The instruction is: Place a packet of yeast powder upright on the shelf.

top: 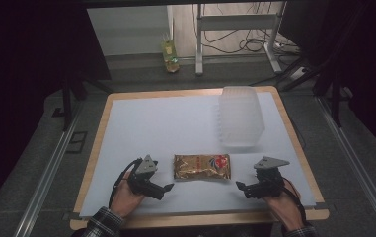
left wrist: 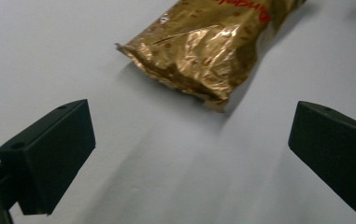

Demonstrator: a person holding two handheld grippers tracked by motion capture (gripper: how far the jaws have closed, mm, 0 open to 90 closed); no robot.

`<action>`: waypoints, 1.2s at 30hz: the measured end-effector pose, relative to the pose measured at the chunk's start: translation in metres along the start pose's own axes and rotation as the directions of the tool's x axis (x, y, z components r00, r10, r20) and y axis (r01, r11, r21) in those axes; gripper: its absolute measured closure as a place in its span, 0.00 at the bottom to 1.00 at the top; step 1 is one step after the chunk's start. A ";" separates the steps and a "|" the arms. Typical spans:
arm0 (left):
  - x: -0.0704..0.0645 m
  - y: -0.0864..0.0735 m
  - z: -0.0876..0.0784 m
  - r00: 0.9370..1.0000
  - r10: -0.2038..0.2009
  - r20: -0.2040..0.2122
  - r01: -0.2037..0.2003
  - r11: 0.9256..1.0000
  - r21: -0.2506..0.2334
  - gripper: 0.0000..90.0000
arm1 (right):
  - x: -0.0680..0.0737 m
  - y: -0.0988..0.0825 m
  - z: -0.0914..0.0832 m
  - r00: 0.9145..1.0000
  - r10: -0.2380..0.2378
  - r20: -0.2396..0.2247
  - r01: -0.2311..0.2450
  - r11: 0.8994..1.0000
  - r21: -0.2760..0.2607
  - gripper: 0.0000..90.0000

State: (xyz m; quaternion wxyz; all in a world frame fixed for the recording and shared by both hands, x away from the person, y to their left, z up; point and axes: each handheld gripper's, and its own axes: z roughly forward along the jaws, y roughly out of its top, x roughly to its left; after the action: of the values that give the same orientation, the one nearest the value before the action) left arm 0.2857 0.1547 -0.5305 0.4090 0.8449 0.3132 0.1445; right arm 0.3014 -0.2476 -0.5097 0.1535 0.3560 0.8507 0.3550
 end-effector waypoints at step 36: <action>0.007 0.008 -0.002 0.998 -0.048 0.036 0.049 0.999 -0.024 0.18 | -0.004 -0.005 0.007 0.996 -0.060 -0.064 0.061 0.998 0.011 0.02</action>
State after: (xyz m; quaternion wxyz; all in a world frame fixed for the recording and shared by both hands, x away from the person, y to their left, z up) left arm 0.2932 0.1567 -0.5231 0.4280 0.8343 0.3247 0.1235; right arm 0.3052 -0.2493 -0.5177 0.1348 0.3196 0.8678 0.3558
